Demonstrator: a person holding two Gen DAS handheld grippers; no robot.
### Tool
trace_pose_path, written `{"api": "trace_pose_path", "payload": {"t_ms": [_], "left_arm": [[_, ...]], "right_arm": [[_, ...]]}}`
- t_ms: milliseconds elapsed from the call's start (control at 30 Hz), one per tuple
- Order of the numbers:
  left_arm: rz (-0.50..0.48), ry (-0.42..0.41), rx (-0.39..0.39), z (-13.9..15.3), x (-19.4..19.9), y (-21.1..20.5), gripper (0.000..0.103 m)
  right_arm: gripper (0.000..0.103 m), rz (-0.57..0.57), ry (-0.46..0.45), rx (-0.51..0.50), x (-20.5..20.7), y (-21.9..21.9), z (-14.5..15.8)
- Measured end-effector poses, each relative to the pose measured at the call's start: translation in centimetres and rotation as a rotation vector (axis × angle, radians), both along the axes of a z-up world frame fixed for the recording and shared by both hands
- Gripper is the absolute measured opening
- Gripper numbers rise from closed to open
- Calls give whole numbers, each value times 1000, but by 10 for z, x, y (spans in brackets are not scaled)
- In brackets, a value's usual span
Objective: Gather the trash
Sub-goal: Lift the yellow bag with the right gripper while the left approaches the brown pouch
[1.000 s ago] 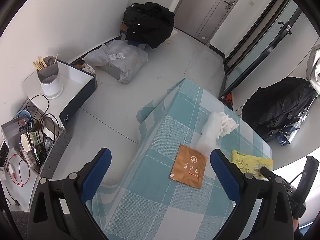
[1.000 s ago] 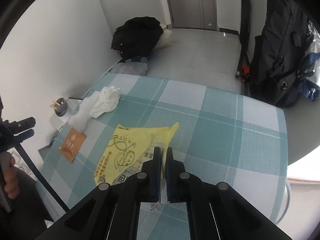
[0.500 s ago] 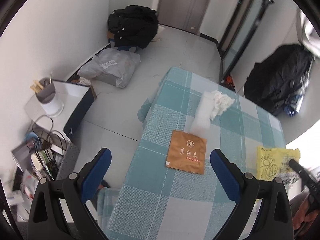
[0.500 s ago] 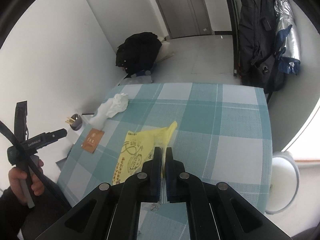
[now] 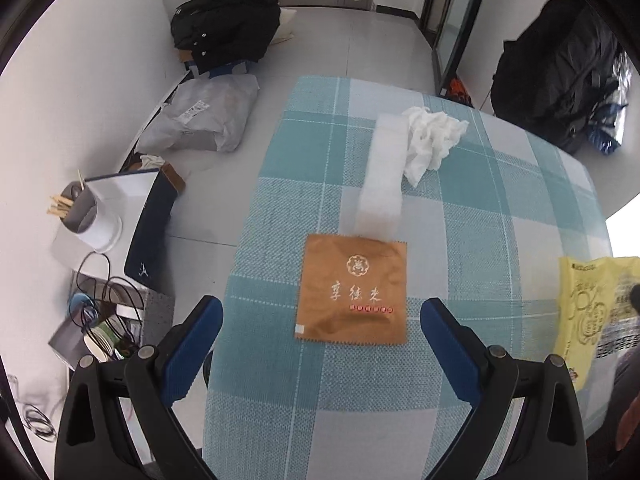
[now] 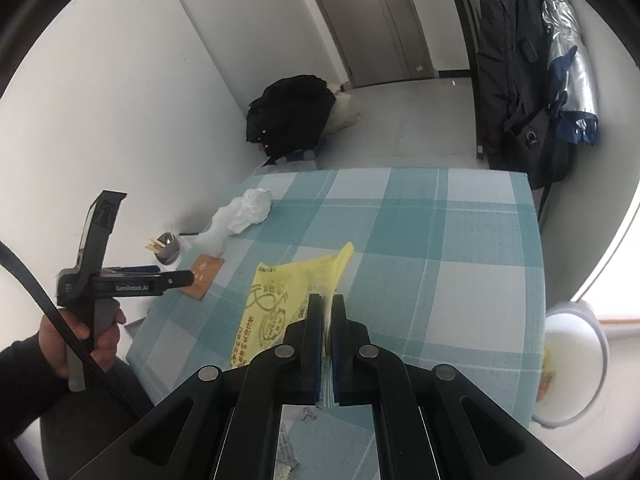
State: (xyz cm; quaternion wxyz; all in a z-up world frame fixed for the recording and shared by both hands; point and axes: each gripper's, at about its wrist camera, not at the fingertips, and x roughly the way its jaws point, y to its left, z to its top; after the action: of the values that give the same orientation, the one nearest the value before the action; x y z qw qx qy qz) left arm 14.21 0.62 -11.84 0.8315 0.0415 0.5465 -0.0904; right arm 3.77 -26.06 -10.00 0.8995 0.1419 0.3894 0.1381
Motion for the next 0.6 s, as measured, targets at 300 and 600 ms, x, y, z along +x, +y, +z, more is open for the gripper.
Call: {"api": "trace_pose_path", "payload": {"t_ms": [300,600], "left_arm": [[-32,76,51,-17,11,-8,98],[-74,68,40,-12,10,-14,83]], "right_arm": [[3,-21,-15,54,-3,-9,5],[3,-35,-16,72,-3,-12,6]]}}
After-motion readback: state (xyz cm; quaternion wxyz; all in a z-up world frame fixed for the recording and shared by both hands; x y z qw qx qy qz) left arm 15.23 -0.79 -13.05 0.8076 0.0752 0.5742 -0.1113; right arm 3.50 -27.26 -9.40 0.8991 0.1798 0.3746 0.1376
